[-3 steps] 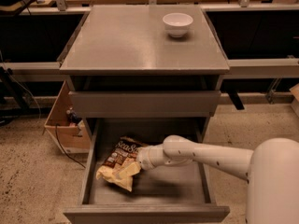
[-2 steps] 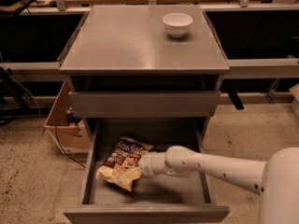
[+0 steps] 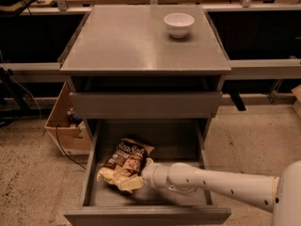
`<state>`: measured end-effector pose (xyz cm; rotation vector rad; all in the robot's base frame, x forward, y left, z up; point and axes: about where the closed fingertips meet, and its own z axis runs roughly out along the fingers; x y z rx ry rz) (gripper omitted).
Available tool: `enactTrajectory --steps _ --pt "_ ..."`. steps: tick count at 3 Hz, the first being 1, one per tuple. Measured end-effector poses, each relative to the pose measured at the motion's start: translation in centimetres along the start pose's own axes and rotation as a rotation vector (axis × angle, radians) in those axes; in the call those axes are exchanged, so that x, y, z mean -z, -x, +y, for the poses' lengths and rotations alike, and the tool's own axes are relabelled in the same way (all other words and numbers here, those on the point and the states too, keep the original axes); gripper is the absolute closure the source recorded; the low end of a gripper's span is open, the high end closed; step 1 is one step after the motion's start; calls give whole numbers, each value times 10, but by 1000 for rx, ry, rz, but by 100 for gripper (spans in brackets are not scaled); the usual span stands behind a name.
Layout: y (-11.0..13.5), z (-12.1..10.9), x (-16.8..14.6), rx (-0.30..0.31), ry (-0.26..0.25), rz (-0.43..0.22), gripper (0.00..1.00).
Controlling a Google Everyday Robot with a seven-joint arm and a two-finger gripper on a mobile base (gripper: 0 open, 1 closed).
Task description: Pick brown chip bag from middle drawer and place on counter
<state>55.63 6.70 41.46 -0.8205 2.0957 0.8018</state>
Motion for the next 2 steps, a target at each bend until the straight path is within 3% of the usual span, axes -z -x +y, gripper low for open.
enactTrajectory --steps 1,2 --pt "-10 -6 -16 -20 -19 -7 0" --pt "-18 -13 -31 -56 -40 -12 18"
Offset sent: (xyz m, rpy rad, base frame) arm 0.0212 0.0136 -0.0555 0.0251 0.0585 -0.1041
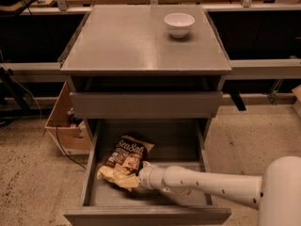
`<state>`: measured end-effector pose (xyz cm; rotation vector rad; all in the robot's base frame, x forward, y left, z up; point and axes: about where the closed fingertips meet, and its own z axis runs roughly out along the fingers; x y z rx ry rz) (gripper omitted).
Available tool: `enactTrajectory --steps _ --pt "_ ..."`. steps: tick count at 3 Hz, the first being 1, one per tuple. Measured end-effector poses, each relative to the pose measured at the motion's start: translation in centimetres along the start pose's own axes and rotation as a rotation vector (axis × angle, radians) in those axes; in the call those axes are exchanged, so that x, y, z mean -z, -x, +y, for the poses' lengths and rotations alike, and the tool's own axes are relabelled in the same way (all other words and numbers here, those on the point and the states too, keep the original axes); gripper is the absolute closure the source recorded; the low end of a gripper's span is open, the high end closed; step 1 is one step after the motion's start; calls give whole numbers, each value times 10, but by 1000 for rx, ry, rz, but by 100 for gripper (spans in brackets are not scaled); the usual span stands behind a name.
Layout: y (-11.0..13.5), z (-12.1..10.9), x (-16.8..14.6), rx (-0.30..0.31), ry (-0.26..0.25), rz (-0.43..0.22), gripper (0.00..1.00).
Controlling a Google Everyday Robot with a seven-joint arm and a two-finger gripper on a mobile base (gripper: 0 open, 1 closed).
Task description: Pick brown chip bag from middle drawer and place on counter
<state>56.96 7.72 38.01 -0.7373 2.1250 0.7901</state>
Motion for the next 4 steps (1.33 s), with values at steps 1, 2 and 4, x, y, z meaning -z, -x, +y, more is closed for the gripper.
enactTrajectory --steps 1,2,4 --pt "3 -3 0 -1 -22 -7 43" --pt "12 -3 11 20 -58 -15 65" --pt "49 -1 75 104 -173 -74 100"
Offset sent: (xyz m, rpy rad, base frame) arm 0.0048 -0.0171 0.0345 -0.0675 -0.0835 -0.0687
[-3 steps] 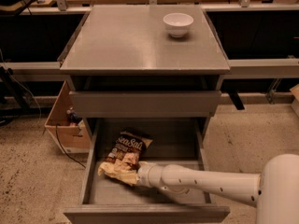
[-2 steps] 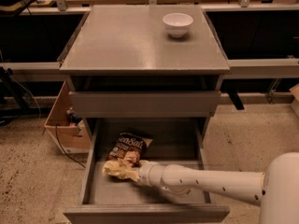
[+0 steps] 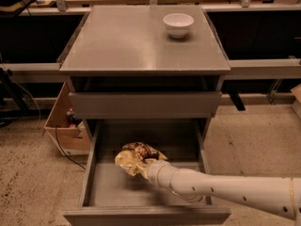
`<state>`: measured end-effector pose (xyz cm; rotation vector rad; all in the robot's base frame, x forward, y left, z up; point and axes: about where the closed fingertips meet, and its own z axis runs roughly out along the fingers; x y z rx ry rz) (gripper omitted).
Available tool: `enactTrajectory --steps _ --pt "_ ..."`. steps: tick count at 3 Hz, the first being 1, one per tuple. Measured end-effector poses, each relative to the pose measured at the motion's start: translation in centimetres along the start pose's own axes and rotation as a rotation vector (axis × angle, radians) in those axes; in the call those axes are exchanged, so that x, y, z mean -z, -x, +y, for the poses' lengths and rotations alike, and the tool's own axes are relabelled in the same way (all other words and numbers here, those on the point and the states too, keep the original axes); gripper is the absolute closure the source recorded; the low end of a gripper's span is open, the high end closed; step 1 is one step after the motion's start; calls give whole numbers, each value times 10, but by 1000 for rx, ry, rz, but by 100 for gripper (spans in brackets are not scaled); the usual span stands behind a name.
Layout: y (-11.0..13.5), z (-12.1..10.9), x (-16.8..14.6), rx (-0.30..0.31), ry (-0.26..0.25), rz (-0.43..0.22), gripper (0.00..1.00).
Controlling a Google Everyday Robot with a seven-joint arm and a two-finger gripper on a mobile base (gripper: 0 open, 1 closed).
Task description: Pick brown chip bag from middle drawer and place on counter
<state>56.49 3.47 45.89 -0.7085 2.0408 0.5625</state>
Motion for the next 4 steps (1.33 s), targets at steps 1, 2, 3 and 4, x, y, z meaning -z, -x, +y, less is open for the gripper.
enactTrajectory --steps 1,2,3,4 --pt "28 -6 61 53 -63 -13 100" --pt "65 -13 121 109 -115 -25 100" --pt "113 -15 184 179 -152 -56 100" --pt "102 -27 207 151 -183 -47 100"
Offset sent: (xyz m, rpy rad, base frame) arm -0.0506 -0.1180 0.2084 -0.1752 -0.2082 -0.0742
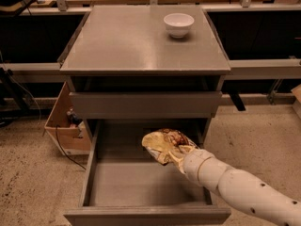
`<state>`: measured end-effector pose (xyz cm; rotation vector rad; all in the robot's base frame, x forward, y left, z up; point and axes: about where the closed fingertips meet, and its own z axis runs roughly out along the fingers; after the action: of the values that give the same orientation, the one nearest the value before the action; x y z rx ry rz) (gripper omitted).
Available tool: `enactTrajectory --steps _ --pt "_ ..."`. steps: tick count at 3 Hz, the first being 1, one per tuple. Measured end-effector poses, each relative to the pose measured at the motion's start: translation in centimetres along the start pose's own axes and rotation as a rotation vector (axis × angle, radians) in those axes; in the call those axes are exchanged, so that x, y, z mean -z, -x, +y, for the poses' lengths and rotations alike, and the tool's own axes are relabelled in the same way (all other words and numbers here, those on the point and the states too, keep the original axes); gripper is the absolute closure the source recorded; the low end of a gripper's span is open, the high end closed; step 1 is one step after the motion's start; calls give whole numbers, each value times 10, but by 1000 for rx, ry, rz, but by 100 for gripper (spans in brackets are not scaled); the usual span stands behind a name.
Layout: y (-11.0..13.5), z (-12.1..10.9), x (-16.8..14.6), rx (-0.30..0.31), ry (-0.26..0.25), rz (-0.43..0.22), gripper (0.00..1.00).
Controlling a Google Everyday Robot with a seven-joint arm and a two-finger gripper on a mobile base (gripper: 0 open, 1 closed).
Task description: Pick brown chip bag from middle drawer and place on counter
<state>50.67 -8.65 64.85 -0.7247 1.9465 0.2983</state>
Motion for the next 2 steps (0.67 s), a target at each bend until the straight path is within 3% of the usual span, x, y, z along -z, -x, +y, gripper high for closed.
enactTrajectory --steps 1,2 --pt "1 0 -2 1 0 -2 100" --pt "36 -3 15 29 -2 -38 100"
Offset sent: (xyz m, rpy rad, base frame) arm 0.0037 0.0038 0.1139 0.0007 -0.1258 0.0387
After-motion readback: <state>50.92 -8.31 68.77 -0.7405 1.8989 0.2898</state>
